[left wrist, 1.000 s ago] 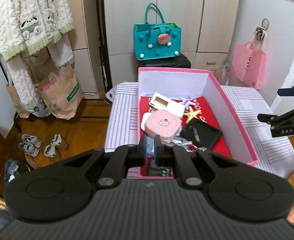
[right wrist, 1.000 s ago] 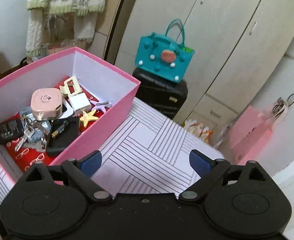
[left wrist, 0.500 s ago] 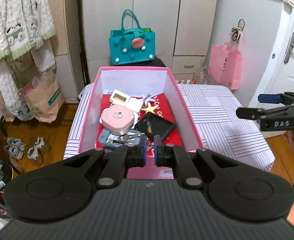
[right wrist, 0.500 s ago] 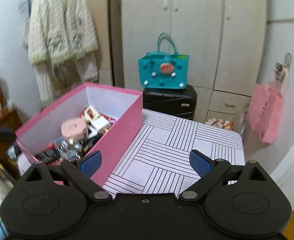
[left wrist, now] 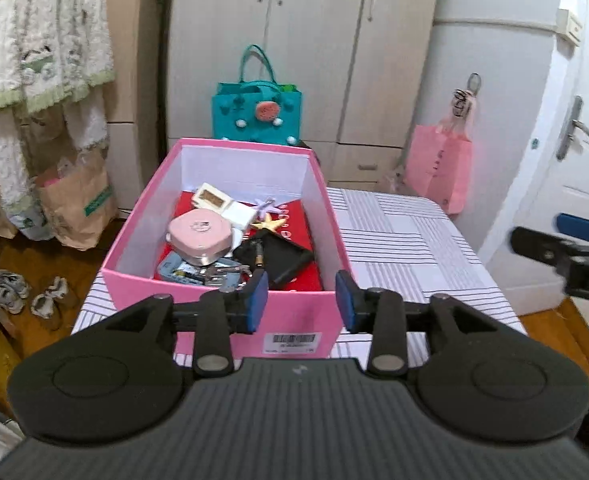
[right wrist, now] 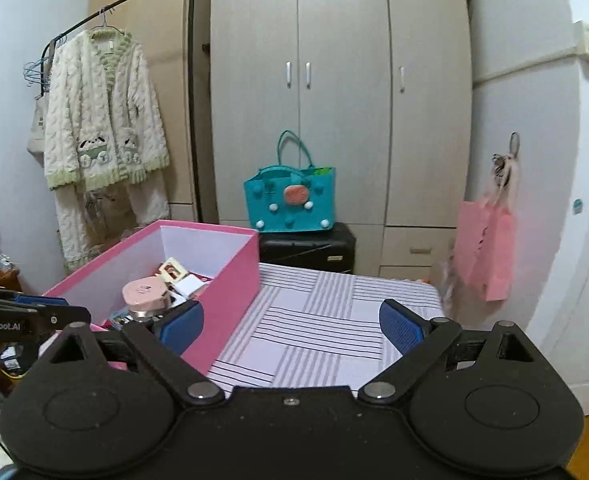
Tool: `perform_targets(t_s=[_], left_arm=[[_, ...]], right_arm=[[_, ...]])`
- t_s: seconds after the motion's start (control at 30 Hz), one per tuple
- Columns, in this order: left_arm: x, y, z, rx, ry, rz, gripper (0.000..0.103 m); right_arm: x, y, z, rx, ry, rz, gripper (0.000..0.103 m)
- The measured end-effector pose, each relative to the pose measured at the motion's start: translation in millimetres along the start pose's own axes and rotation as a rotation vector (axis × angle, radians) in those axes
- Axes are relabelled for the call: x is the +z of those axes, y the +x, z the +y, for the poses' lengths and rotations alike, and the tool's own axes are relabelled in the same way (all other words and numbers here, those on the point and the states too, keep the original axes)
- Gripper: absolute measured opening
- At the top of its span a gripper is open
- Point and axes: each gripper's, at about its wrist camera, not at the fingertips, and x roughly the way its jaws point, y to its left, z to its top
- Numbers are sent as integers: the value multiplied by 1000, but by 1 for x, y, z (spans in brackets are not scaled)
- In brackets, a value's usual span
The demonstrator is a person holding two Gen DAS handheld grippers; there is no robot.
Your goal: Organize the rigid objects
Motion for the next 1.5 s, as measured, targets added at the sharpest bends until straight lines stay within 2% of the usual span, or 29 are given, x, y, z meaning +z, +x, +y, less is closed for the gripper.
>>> perform_targets(t_s=[0.13,0.23,0.37,0.6,0.87,1.5], left_arm=[[-9,-3,-3,24,-19,-17,54],[-15,-8,-10,34,12,-37,66],[-19,-14,-16,51,33,-57,76],[-27,-23,-26,65,73,-95,102],[-35,-19,-32,91,84,-54,103],[-40,-26,-23,153,53,-72,103]], right_arm=[[-8,-8,2,-24,-11,6,97],[-14,-12,4,-32,-3,5,98],[-19,-14,2,-16,28,15,99],[-29,-21,10,-58,-2,-15,99],[-34,-29,9,-61,17,-25,99],[-43,-31,18,-81,36,-28,99]])
